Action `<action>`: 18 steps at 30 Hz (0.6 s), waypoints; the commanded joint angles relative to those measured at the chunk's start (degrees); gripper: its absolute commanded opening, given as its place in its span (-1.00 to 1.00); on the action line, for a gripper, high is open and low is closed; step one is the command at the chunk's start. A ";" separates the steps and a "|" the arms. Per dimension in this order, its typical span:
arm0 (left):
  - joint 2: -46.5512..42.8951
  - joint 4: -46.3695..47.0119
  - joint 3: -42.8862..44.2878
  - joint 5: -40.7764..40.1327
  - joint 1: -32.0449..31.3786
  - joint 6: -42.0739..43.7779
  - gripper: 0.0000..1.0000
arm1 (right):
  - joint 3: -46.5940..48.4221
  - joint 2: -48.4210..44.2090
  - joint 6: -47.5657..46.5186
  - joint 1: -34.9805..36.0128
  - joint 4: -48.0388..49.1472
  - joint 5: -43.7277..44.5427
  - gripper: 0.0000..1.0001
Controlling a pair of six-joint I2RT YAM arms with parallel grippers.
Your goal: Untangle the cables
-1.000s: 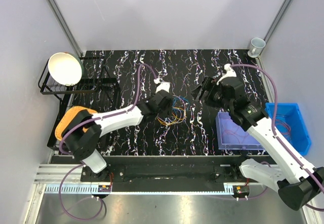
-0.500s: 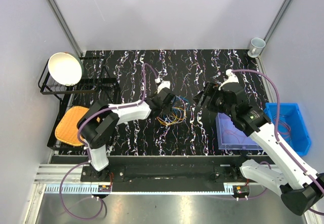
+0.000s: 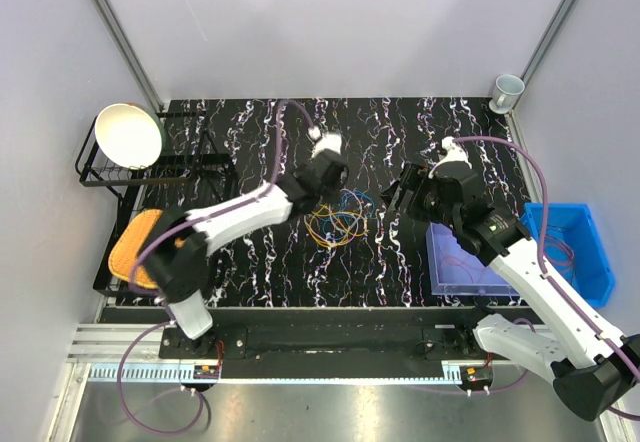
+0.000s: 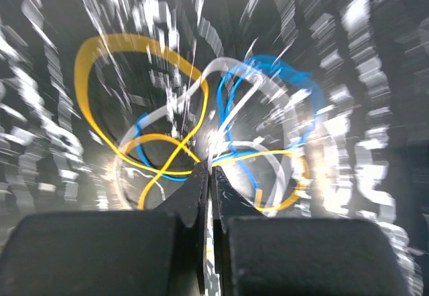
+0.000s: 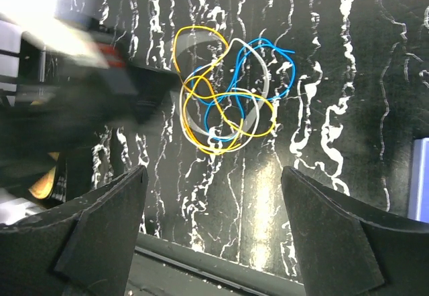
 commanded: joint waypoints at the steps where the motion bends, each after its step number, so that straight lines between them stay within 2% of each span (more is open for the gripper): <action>1: -18.15 -3.12 9.98 -4.77 0.16 8.95 -1.00 | 2.64 -1.21 -1.20 0.37 0.15 3.76 0.73; 5: -25.27 -8.22 20.51 -2.59 0.34 15.19 -1.00 | 2.81 -1.74 -1.73 0.46 1.03 5.00 0.74; 9: -28.54 -11.39 23.70 -0.46 0.34 18.11 -1.00 | 2.20 -1.65 -1.47 0.46 3.39 3.60 0.75; 13: -31.70 -9.99 16.60 -1.87 0.34 16.35 -1.00 | 0.88 -2.27 -1.46 0.46 6.03 0.70 0.74; 18: -35.92 -5.08 1.14 -3.36 0.42 11.52 -1.00 | -1.14 -2.18 -1.73 0.46 8.23 -3.96 0.75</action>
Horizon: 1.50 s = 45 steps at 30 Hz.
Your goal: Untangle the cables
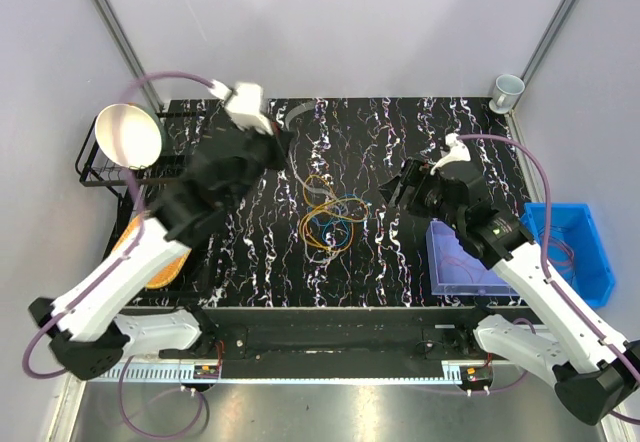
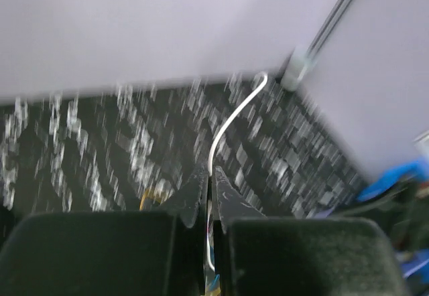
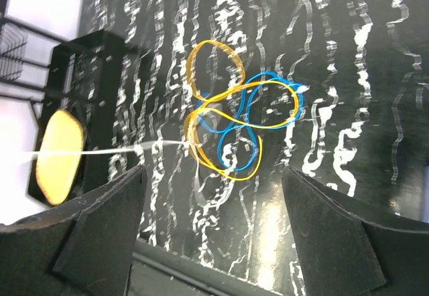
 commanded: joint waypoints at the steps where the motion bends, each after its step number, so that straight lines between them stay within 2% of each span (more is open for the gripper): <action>1: 0.32 -0.06 -12.30 -1.42 0.16 -3.67 -1.00 | -1.23 -0.56 -0.75 0.46 4.34 -5.66 0.75; 7: -3.37 1.96 -30.30 1.21 0.16 -12.46 -1.00 | -3.07 -0.30 0.49 0.46 4.96 -8.23 0.75; 11: -4.43 2.84 -36.74 3.33 0.25 -15.80 -1.00 | -3.87 0.23 0.92 0.46 6.18 -8.40 0.75; 12: -4.52 2.67 -37.36 3.59 0.25 -15.98 -0.92 | -4.04 0.93 0.93 0.46 6.54 -8.84 0.75; 13: -4.44 2.58 -38.24 4.29 0.16 -16.07 -0.75 | -4.13 1.37 1.27 0.55 6.89 -9.45 0.74; 15: -4.26 1.44 -38.42 4.12 0.25 -16.42 -0.02 | -4.22 2.59 1.54 0.72 7.77 -10.25 0.75; 16: -4.26 1.09 -38.42 3.68 0.25 -16.60 0.43 | -4.39 3.04 1.54 0.90 7.95 -10.42 0.75; 19: -4.44 0.91 -37.90 2.28 0.25 -16.17 0.78 | -4.57 4.62 1.63 1.60 8.30 -10.08 0.75; 20: -4.26 0.91 -37.54 1.66 0.25 -15.90 0.81 | -4.66 5.32 1.63 1.69 8.21 -9.81 0.74; 24: -0.06 1.79 -34.74 0.08 0.16 -13.88 0.83 | -4.13 7.70 3.03 2.31 8.30 -8.76 0.74; 27: 5.90 4.51 -32.63 -1.15 0.25 -10.81 0.75 | -4.22 9.28 4.00 2.75 8.30 -8.14 0.74; 29: 9.70 6.35 -31.13 -2.91 0.25 -8.00 0.59 | -4.31 9.81 4.09 2.75 8.47 -7.96 0.73; 31: 15.50 8.72 -28.76 -3.70 0.69 -5.27 0.54 | -4.57 9.81 4.00 2.92 8.47 -7.61 0.74; 34: 22.53 11.36 -25.95 -3.44 1.65 -2.46 0.50 | -4.66 9.46 3.13 2.84 8.21 -7.44 0.74; 36: 26.83 12.25 -24.54 -1.87 3.14 -2.01 0.40 | -4.66 9.28 2.51 2.92 8.04 -7.26 0.74; 45: 34.49 14.80 -22.34 2.53 7.01 -1.92 0.11 | -4.57 9.46 1.36 2.84 7.51 -7.79 0.75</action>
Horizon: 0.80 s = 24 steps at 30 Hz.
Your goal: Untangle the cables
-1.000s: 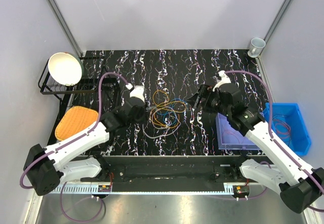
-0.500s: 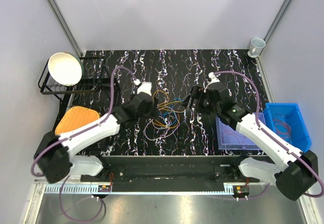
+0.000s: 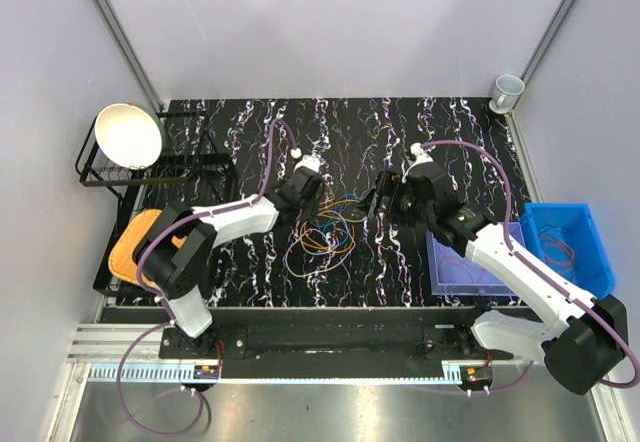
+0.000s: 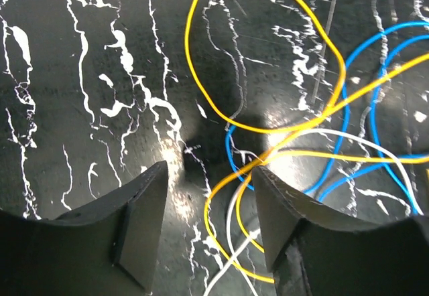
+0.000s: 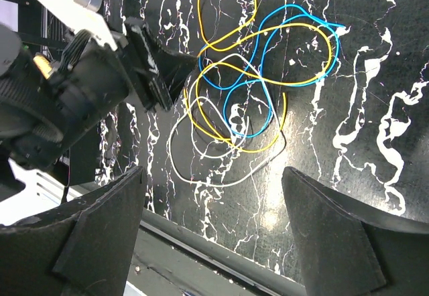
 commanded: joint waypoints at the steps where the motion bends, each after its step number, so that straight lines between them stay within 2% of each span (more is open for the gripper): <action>1: 1.52 4.42 2.69 1.97 1.14 1.07 0.08 | 0.24 -0.05 -1.32 0.54 1.48 0.47 0.75; 12: 2.14 4.94 1.11 4.51 1.84 0.54 -0.05 | 1.73 3.12 -2.03 0.54 2.62 -0.40 0.75; 18: -1.46 5.82 -0.91 5.14 1.75 0.19 0.18 | 2.17 4.17 -1.94 0.63 3.23 -0.49 0.75; 24: -0.33 5.38 -0.82 4.52 1.84 0.98 0.15 | 2.44 5.14 -1.85 0.63 3.76 -0.93 0.75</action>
